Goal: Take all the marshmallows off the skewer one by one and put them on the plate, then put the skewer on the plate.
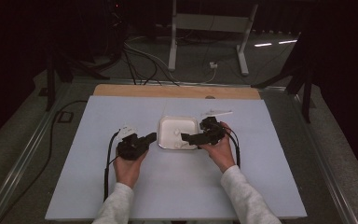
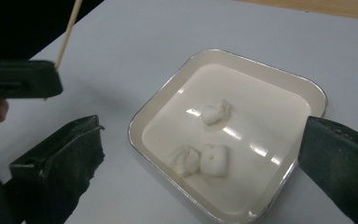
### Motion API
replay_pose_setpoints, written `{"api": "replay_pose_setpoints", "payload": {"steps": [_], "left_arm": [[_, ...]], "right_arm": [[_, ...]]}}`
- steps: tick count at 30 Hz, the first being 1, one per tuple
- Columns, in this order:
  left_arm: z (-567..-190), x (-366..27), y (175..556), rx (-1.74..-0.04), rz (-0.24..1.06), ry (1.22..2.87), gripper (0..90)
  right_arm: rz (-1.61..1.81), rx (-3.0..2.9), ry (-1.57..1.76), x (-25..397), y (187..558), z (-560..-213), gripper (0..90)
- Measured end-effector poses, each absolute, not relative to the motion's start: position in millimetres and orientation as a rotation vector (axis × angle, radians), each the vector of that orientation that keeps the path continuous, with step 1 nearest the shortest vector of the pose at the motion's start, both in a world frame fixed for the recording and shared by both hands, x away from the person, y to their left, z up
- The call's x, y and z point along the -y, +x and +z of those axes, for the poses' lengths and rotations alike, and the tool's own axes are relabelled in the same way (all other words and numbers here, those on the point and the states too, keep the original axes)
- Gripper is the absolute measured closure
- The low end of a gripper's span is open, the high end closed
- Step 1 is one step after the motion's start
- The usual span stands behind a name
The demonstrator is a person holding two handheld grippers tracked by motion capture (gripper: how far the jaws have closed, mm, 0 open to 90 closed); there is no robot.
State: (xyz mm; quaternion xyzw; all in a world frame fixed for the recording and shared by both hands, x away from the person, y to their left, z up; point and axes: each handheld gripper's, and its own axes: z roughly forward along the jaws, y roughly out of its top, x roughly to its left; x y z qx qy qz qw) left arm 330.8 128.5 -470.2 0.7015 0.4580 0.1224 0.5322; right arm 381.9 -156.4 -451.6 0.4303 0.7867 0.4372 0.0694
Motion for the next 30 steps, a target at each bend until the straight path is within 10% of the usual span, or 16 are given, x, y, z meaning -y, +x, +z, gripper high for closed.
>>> {"api": "replay_pose_setpoints", "payload": {"steps": [30], "left_arm": [[-489.3,-90.5,378.8,-1.246,0.305,1.74,90.0]], "right_arm": [[1.329,-2.257,1.22,204.5,328.5,-458.4,0.0]]}}
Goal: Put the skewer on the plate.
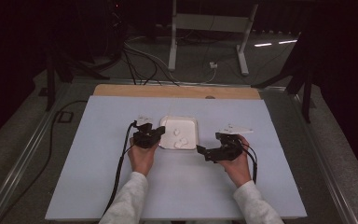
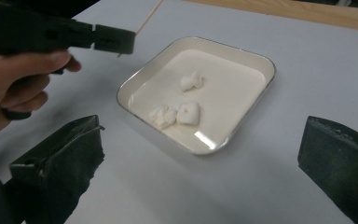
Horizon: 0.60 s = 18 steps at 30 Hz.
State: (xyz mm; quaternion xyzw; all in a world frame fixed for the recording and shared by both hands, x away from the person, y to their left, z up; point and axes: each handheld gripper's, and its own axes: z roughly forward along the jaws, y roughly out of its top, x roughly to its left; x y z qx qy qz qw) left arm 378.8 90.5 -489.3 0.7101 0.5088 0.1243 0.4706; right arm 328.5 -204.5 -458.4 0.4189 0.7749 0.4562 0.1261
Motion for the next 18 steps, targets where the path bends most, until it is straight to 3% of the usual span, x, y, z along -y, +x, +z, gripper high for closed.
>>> {"api": "replay_pose_setpoints", "payload": {"steps": [18], "left_arm": [[-506.1,-60.6,394.9,-1.362,0.295,1.781,89.9]], "right_arm": [[1.366,-2.16,1.324,253.0,295.7,-465.9,0.0]]}}
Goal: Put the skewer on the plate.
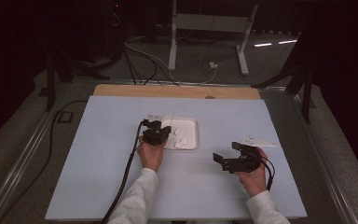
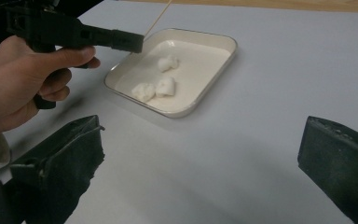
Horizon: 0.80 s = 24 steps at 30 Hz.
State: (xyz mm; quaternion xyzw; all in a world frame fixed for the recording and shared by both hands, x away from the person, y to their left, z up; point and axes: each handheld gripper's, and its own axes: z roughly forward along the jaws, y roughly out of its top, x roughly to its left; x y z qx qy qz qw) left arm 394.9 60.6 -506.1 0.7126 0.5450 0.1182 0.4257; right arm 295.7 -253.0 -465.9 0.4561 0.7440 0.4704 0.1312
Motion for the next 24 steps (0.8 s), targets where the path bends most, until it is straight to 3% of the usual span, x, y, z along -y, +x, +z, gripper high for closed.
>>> {"api": "replay_pose_setpoints", "payload": {"steps": [19,24], "left_arm": [[-524.2,-62.2,383.8,-1.522,0.247,1.759,89.3],[-521.9,-59.1,381.1,-1.526,0.246,1.775,83.7]], "right_arm": [[1.334,-2.136,1.372,267.6,288.5,-471.8,0.0],[1.324,-2.141,1.372,266.1,288.1,-473.7,0.0]]}}
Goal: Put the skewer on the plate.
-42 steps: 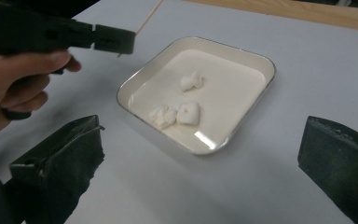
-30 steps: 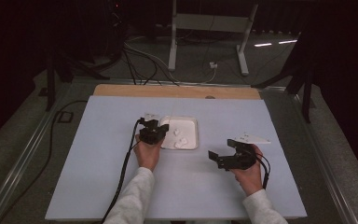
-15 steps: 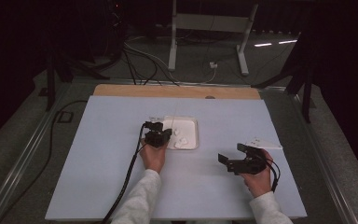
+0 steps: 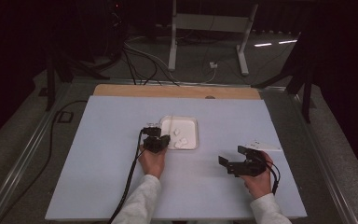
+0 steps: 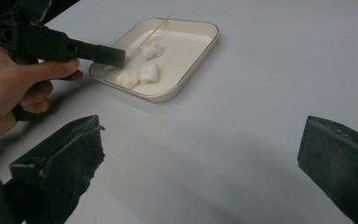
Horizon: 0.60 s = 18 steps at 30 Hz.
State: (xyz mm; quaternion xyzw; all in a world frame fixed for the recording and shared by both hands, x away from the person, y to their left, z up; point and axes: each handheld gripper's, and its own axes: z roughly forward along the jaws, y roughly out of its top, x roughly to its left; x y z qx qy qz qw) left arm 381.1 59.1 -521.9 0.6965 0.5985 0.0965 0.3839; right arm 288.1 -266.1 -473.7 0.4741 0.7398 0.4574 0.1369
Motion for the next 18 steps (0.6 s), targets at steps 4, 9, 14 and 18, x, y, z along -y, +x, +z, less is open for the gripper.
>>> {"api": "replay_pose_setpoints", "payload": {"steps": [4,9,14,18], "left_arm": [[-520.7,-57.6,378.2,-1.51,0.237,1.791,80.6],[-520.0,-55.6,375.1,-1.455,0.213,1.827,73.2],[-516.2,-58.2,371.8,-1.393,0.172,1.822,60.7],[-507.8,-63.2,368.0,-1.323,0.148,1.804,42.8]], "right_arm": [[1.323,-2.141,1.376,266.2,288.0,-474.6,0.0],[1.318,-2.138,1.372,267.4,287.4,-473.7,0.0],[1.318,-2.125,1.374,271.0,285.1,-472.8,0.0],[1.314,-2.106,1.377,275.6,282.7,-472.3,0.0]]}}
